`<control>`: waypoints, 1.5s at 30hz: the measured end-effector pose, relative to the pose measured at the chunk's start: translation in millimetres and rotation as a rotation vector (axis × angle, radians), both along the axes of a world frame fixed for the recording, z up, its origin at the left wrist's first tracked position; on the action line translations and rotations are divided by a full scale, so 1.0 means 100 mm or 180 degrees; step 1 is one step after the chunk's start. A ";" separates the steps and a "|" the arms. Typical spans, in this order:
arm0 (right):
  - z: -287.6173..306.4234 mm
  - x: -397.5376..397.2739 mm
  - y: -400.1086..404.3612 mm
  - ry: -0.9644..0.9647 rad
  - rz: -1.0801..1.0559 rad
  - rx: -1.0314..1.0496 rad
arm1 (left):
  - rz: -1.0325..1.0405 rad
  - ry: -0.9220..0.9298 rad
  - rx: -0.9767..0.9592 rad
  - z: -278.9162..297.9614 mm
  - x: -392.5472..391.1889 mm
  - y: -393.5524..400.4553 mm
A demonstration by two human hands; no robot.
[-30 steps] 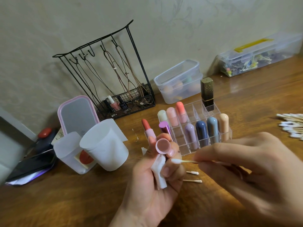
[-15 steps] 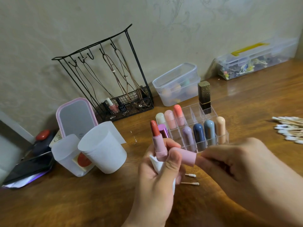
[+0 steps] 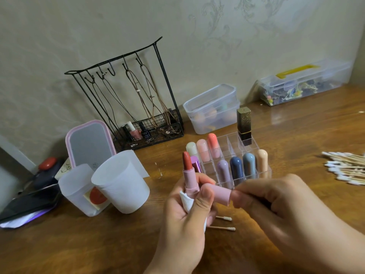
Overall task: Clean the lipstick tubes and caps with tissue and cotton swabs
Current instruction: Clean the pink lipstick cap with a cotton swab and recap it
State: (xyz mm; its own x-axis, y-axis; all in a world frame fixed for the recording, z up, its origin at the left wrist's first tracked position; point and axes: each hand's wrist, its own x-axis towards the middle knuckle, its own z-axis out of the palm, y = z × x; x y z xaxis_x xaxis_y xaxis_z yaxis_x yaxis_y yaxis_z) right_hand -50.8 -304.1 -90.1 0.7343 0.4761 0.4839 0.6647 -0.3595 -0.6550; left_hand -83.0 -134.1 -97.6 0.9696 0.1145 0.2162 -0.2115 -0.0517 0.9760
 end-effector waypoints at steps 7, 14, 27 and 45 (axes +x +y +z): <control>-0.04 0.02 0.01 0.0134 0.0024 0.0060 | 0.0041 0.0027 0.0086 0.02 0.00 0.00; -0.04 0.00 0.01 0.0232 0.0013 0.0365 | 0.0124 -0.0003 0.0200 -0.02 0.01 0.03; -0.04 -0.05 0.03 -0.0140 -0.0050 0.0037 | 0.0410 0.0116 0.0092 -0.01 0.00 0.02; -0.01 0.02 -0.04 -0.0247 0.0331 -0.0272 | 0.0368 0.0646 -0.1018 0.14 -0.01 0.04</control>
